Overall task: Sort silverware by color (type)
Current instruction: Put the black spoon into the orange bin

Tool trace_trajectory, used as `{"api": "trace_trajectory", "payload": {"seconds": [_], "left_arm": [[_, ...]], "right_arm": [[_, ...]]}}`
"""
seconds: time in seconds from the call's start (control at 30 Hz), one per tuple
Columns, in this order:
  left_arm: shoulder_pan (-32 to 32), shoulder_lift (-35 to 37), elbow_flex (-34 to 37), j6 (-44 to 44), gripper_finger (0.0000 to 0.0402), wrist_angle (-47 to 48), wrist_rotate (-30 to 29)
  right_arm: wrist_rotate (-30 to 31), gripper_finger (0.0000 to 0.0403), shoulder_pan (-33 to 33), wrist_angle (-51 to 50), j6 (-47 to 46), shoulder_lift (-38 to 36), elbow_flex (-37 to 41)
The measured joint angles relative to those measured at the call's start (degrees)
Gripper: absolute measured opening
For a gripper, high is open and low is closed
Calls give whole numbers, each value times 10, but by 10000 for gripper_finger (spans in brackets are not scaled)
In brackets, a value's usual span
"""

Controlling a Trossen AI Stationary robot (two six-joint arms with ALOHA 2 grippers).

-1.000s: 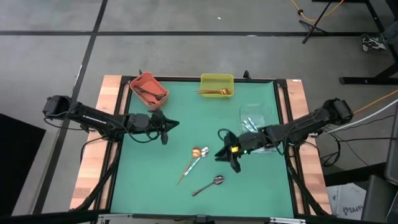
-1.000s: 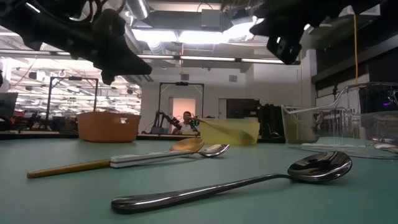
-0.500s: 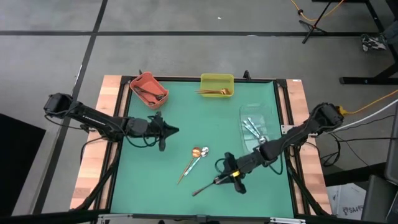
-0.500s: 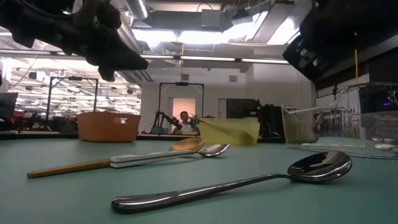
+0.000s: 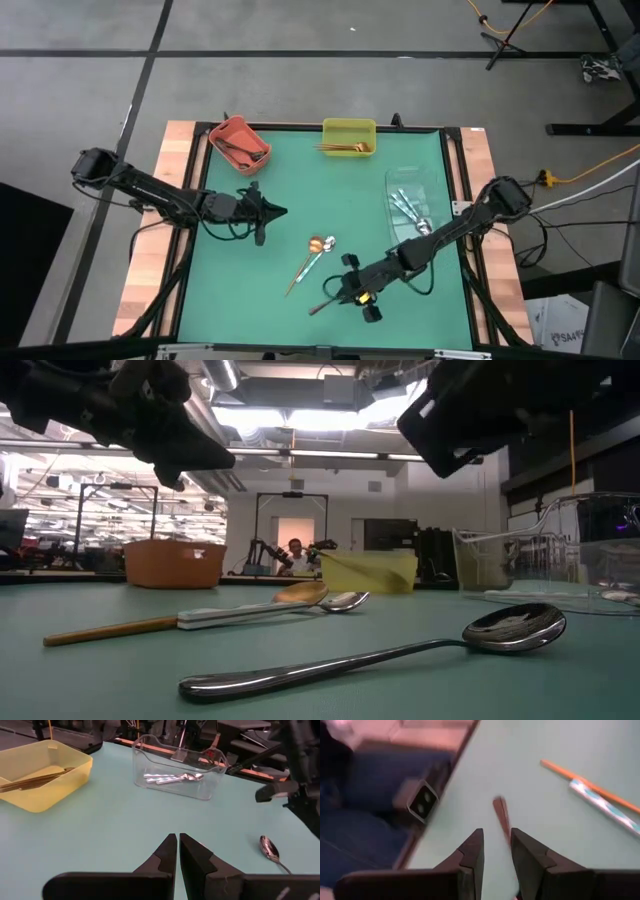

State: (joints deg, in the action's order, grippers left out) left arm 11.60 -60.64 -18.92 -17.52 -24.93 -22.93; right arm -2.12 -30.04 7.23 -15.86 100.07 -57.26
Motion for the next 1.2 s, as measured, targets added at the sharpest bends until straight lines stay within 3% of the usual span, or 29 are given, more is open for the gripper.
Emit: {"api": "trace_trajectory", "payload": {"seconds": [0.17, 0.3, 0.87, 1.2], "left_arm": [[1, 0, 0, -1, 13, 0, -1], [1, 0, 0, -1, 13, 0, -2], [1, 0, 0, 1, 13, 0, -3], [1, 0, 0, 1, 13, 0, -4]], "right_arm": [[0, 88, 0, -136, 40, 42, -82], [0, 88, 0, -181, 61, 61, -114], [20, 88, 1, -203, 89, 97, -115], [28, 88, 1, -161, 89, 136, -115]]}}
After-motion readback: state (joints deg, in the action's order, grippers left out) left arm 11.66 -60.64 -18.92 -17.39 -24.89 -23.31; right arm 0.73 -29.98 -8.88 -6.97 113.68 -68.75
